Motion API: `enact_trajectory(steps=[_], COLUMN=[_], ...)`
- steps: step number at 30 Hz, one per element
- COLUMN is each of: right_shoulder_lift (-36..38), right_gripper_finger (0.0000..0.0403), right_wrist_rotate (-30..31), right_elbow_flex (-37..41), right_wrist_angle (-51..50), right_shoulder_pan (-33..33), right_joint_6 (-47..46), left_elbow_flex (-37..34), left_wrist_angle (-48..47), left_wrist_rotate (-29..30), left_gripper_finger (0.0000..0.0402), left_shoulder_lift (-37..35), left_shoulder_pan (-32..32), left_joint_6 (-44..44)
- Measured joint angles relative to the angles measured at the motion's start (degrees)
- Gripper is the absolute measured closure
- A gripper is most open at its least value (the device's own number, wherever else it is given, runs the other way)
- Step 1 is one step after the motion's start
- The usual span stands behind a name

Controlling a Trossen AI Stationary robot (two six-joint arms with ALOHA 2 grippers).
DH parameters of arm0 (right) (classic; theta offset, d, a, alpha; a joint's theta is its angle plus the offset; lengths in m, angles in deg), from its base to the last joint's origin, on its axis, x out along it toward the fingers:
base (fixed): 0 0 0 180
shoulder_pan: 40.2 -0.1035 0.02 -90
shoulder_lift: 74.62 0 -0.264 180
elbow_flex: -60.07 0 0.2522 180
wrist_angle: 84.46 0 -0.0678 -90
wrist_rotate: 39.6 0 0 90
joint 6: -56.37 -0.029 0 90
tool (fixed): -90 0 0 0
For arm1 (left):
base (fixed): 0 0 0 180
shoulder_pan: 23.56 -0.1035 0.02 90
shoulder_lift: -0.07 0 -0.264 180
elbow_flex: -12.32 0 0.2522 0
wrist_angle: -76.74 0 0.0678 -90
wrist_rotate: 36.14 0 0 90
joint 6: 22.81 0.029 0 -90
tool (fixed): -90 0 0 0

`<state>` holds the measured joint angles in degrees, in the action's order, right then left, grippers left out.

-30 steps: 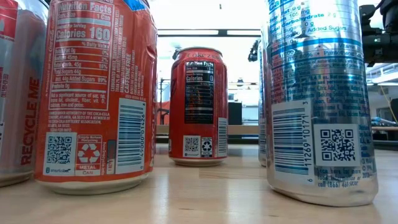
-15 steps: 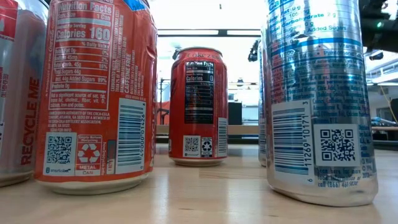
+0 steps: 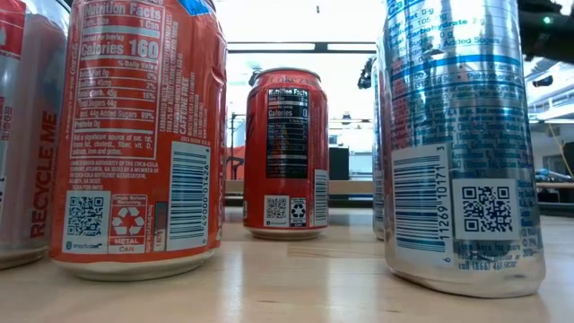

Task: Place canned beverage on shelf
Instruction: Put the top blue soda can on the shelf

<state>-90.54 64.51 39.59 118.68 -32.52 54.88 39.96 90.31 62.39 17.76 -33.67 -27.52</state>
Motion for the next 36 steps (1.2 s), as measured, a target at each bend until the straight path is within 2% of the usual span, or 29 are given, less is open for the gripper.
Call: enact_trajectory(steps=[4,9,12,14,18,24,36], right_shoulder_lift=[-6.4,-16.5,-22.5,-26.4,-34.6,-45.2,-56.8], right_gripper_finger=[0.0091,0.0100,0.0101,0.0101,0.0101,0.0101,0.0101], right_wrist_rotate=[1.2,-0.6,-1.9,-2.2,-2.2,-2.3,-1.9], right_elbow_flex=[-7.4,-16.5,-23.0,-28.2,-38.0,-48.8,-58.7], right_wrist_angle=[-7.5,-8.5,-12.5,-17.3,-25.9,-35.0,-44.5], right_shoulder_pan=[0.0,0.0,0.0,0.0,0.0,-0.8,-8.5], right_joint_6=[4.9,9.4,10.4,11.3,12.0,10.3,7.7], left_elbow_flex=[5.5,13.8,17.1,17.6,17.8,17.8,17.8], left_wrist_angle=[-3.4,-5.6,-10.0,-12.1,-10.4,-9.7,-6.5], left_wrist_rotate=[0.2,0.2,0.1,-0.3,-0.5,-0.5,-0.5], left_gripper_finger=[0.0230,0.0230,0.0230,0.0230,0.0230,0.0230,0.0230], left_shoulder_lift=[5.1,10.7,12.5,13.6,14.3,14.7,20.4], left_shoulder_pan=[0.0,0.0,0.5,1.3,3.1,4.2,4.3], left_joint_6=[1.5,7.0,6.6,6.5,7.0,7.0,5.3])
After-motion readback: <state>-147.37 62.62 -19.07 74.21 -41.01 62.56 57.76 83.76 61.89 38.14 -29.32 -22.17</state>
